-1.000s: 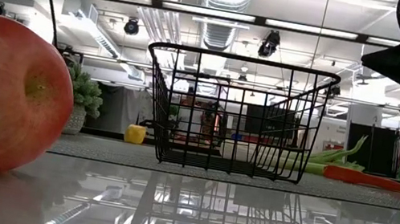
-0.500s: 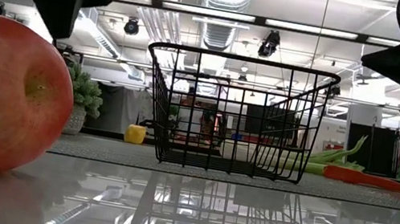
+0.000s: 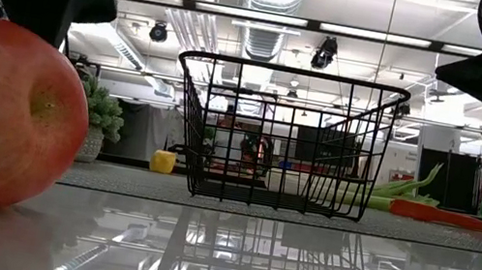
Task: Build produce basket
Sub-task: Put the red apple into the wire basket
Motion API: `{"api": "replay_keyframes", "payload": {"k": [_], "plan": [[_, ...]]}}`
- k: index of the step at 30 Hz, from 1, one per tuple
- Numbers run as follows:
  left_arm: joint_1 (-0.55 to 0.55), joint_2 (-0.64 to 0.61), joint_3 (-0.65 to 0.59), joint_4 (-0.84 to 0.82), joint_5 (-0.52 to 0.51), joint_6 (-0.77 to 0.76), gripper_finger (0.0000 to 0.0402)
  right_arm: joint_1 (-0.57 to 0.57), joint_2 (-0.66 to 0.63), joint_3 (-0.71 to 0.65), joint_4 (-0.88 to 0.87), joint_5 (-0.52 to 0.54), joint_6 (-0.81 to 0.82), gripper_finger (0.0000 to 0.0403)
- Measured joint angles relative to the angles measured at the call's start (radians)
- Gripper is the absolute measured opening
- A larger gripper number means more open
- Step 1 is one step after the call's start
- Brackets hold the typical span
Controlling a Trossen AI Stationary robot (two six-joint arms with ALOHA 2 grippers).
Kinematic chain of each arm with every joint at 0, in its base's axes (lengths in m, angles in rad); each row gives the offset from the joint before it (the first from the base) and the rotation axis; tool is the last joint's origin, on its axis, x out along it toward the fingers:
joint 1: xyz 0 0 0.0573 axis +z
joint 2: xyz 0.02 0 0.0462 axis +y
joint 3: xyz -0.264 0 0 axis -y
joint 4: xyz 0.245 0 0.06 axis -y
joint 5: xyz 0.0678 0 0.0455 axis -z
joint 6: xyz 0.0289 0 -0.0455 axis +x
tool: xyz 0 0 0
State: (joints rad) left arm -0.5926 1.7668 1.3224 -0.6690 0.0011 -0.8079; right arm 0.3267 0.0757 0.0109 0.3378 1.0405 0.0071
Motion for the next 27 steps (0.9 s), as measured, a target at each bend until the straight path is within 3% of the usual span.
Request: {"api": "replay_keyframes", "payload": {"k": [8, 15, 27], "plan": [[0.0, -0.007, -0.003, 0.004, -0.006, 0.04, 0.0272, 0.0, 0.0, 0.0, 0.0, 0.0, 0.01, 0.0043], [-0.005, -0.013, -0.007, -0.013, -0.096, 0.108, 0.0272, 0.0, 0.0, 0.0, 0.0, 0.0, 0.02, 0.0043], [-0.005, -0.027, -0.007, -0.022, -0.078, 0.082, 0.0272, 0.0, 0.0, 0.0, -0.006, 0.0, 0.019, 0.0043]]}}
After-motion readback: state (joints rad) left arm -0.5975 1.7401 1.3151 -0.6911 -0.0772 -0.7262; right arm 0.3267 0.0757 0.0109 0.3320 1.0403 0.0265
